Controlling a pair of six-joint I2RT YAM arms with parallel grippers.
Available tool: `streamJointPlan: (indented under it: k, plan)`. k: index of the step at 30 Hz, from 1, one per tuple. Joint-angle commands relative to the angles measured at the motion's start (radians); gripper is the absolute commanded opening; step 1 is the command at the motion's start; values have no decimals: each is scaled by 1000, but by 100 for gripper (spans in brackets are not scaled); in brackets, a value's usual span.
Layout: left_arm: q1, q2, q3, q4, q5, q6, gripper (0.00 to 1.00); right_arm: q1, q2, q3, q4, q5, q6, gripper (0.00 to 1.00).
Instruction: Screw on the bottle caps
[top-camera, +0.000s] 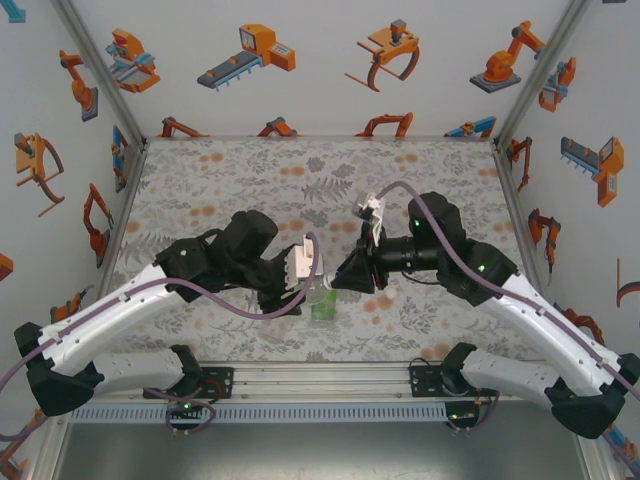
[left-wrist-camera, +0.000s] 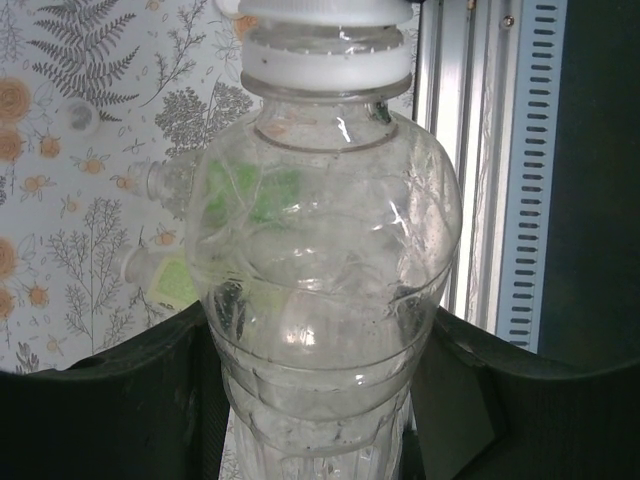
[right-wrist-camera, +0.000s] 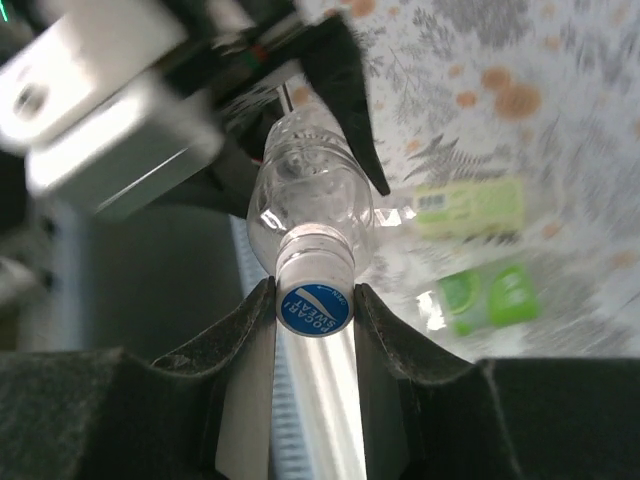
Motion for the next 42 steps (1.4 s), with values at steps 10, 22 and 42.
streamJointPlan:
  k: [10, 22, 42]
  plan:
    - [-3, -5, 12, 99, 8, -11, 0, 4, 16, -167, 25, 127, 1167, 13]
    - [-3, 13, 18, 93, 21, -3, 0, 4, 10, -6, -86, 225, 875, 55]
    - [-4, 14, 19, 75, 78, -22, 0, 4, -49, 150, -67, -42, -381, 59]
